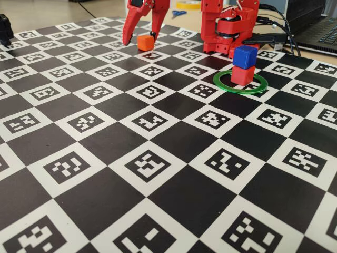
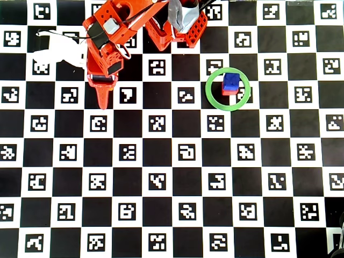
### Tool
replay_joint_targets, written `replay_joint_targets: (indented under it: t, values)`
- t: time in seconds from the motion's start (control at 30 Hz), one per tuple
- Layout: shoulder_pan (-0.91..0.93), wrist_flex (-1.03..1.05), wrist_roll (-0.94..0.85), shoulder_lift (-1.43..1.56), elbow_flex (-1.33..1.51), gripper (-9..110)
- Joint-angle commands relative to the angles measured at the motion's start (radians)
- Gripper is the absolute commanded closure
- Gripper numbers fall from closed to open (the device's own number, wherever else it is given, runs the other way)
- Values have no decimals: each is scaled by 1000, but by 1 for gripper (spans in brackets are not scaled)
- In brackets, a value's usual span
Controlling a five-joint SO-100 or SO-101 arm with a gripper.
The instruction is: Grab the red cube then put it in the green circle then put the blue cube on top and finally the orange cube on top
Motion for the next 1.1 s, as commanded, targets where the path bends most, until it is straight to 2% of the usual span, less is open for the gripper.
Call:
replay_joint_targets:
  t: [0.0, 0.17, 0.43, 0.87, 1.07]
  values:
    - [9, -15, -9, 15, -3, 59]
    - [9, -18, -17, 9, 0, 67]
    - [9, -21, -46, 9, 12, 90]
    - [-32, 11, 6, 20, 0, 95]
    - [-109, 106, 222, 18, -127, 95]
